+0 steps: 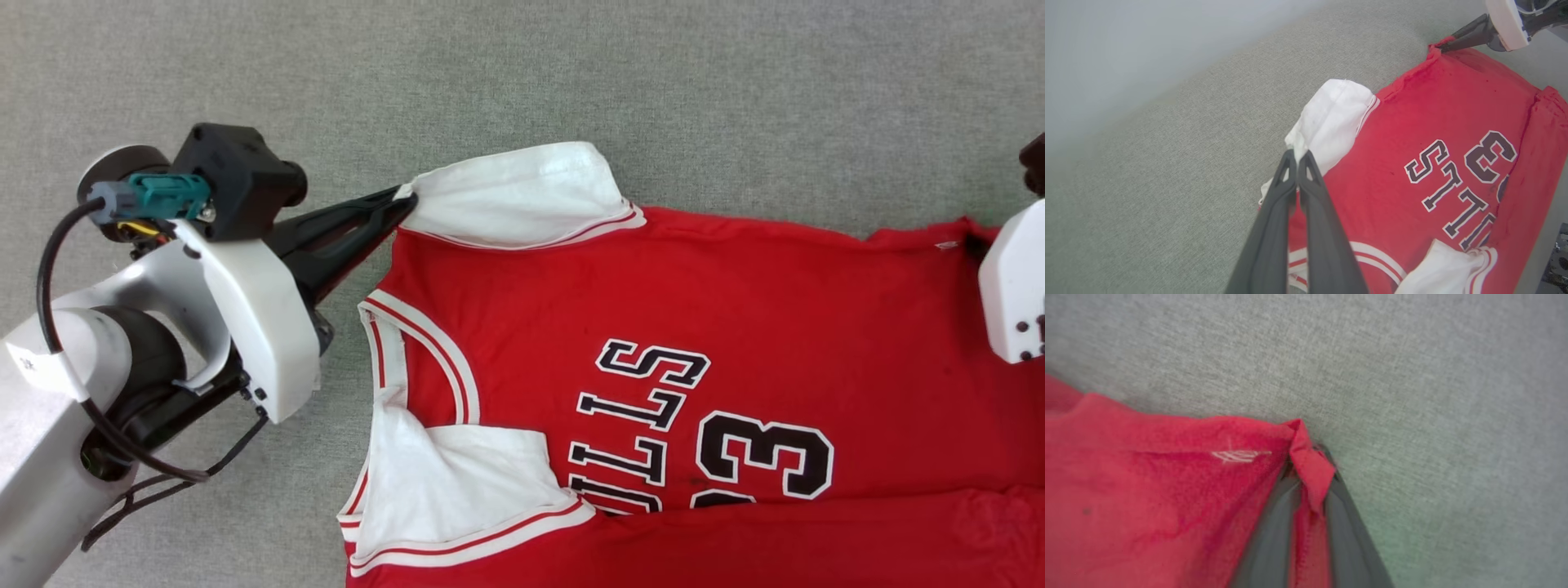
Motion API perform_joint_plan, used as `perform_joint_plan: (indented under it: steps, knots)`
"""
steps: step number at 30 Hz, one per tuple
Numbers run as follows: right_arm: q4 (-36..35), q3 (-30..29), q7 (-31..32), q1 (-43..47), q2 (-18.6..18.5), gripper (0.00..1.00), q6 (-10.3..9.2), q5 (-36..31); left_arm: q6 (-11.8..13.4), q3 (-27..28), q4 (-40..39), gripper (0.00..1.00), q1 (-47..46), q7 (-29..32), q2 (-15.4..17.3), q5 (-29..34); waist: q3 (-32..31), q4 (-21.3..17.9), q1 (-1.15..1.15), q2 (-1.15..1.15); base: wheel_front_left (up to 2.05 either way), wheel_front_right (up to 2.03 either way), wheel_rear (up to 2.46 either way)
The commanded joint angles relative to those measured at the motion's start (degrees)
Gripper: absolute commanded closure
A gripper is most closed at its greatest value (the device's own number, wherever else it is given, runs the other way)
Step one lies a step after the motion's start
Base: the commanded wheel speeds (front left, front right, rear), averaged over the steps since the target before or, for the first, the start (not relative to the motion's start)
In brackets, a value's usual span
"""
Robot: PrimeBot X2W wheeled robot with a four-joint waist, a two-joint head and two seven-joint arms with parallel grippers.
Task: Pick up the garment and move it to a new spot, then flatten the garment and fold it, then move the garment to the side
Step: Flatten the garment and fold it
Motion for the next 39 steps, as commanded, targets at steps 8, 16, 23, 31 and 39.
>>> perform_joint_plan:
  steps: [8, 16, 23, 31, 39]
  knots:
    - [4.66, -0.94, -7.39, 2.05, 2.03, 1.00, 0.07, 1.52, 1.13, 0.97, 3.86, 1.00, 3.91, -3.52, 1.31, -0.30, -5.74, -2.00, 0.02, 0.00, 0.00, 0.00, 0.00]
    - [2.69, -4.22, -10.63, 8.68, 2.85, 1.00, 0.07, 3.99, 4.31, 2.74, 3.08, 1.00, 12.32, -7.67, 3.85, -3.42, -11.91, -3.40, 0.02, 0.00, 0.00, 0.00, 0.00]
    - [-2.44, -7.59, -13.14, 18.20, 3.84, 1.00, 0.07, 5.59, 8.03, 3.15, -0.56, 1.00, 21.58, -9.98, 7.59, -5.45, -15.36, -3.83, 0.02, 0.00, 0.00, 0.00, 0.00]
    - [-7.48, -7.50, -14.45, 27.77, 4.34, 1.00, 0.07, 6.32, 11.18, 0.75, -3.84, 1.00, 31.70, -9.30, 10.66, -8.67, -16.00, -4.01, 0.02, 0.00, 0.00, 0.00, 0.00]
    - [-9.14, -5.68, -14.02, 31.35, 2.65, 1.00, 0.07, 6.75, 11.92, -4.27, -1.31, 1.00, 34.96, -7.17, 9.85, -4.90, -15.33, -4.34, 0.02, 0.00, 0.00, 0.00, 0.00]
